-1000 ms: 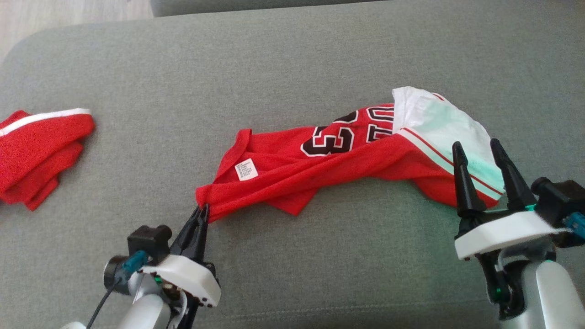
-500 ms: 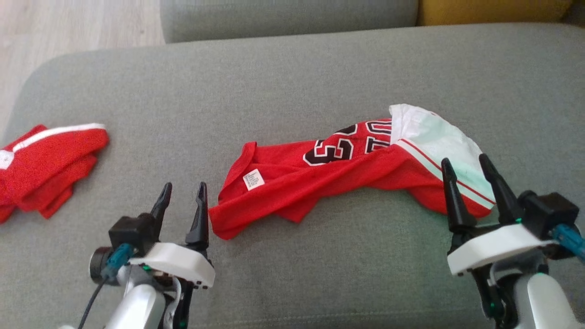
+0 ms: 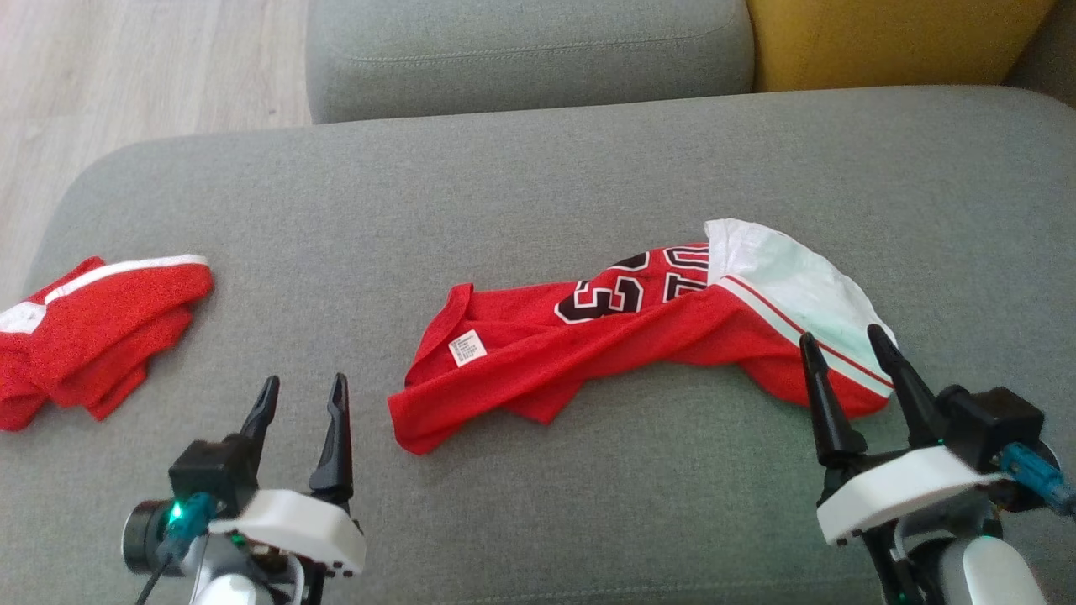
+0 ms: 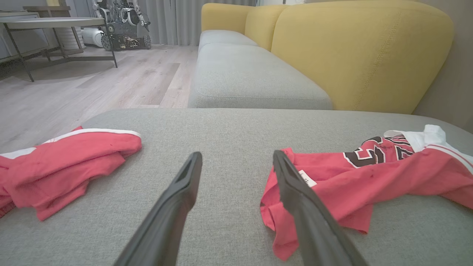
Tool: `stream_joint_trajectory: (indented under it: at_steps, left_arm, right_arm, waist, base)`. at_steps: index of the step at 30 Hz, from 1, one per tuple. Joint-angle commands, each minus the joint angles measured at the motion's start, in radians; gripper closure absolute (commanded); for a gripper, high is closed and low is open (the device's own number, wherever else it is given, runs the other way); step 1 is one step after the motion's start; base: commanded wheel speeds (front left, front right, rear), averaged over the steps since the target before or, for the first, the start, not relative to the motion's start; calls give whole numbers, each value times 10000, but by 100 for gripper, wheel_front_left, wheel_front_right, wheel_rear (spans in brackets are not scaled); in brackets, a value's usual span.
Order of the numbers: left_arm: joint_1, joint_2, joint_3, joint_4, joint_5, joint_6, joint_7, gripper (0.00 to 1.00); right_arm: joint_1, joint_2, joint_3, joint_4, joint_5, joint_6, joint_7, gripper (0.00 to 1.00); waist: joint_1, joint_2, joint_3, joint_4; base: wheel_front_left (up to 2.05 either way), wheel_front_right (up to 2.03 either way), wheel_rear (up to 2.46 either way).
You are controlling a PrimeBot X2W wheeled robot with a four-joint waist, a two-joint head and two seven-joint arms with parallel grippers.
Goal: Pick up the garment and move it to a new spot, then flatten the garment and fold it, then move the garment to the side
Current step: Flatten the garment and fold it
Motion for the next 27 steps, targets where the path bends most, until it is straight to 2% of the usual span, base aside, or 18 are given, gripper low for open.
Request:
stream_joint_trajectory:
  at_steps: [1,19,24,27]
  left_arm:
    - [-312,289,395,-472,108,106,53,0]
    - [-373,349,305,-685,55,203,168,0]
    - [-1314,298,-22,-348,14,-364,334,0]
    - [-2158,177,-307,370,11,-801,521,0]
  right_arm:
    - [-238,-173,194,-452,-109,-7,42,0]
    - [-276,-133,160,-502,-25,-7,83,0]
    - [-415,-122,137,-565,17,-7,103,0]
    - [-585,-117,215,-575,54,-7,102,0]
  waist:
    - [1,-1,-5,6]
    - [1,-1,134,2]
    - [1,-1,465,69]
    - [1,-1,743,10]
  base:
    - [0,0,0]
    - [0,0,0]
    - [0,0,0]
    - [0,0,0]
